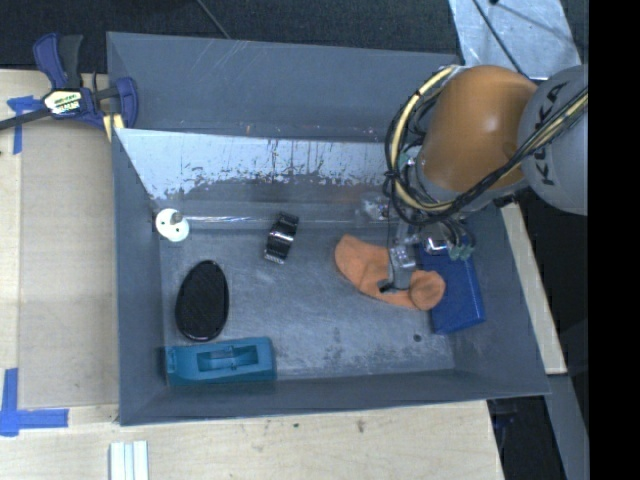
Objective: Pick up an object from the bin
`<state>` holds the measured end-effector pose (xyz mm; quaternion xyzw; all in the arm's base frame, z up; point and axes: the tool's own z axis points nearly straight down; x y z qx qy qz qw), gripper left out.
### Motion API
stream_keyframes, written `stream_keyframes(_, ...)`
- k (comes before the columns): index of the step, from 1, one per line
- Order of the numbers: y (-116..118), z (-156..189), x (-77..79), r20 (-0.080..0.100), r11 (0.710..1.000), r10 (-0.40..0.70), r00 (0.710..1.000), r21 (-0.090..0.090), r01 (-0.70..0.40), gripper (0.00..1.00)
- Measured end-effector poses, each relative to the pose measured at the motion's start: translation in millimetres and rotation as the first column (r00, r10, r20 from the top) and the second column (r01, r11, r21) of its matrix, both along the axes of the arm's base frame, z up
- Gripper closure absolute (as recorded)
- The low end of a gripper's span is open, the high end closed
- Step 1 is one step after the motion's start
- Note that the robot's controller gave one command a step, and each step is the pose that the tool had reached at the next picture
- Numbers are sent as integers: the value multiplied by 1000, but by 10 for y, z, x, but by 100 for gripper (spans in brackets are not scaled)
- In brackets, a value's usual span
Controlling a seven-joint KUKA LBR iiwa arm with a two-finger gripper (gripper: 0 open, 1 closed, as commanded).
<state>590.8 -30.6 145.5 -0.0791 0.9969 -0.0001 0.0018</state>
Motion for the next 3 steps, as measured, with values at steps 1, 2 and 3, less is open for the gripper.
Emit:
stream_keyframes(1, -150, -229, 38, -2, 996, -88, 996, -2, 88, 0)
stream_keyframes(2, -211, -528, -318, -1, 999, -42, 999, 0, 42, 100)
stream_keyframes(3, -211, -528, -318, -1, 999, -42, 999, 0, 42, 100)
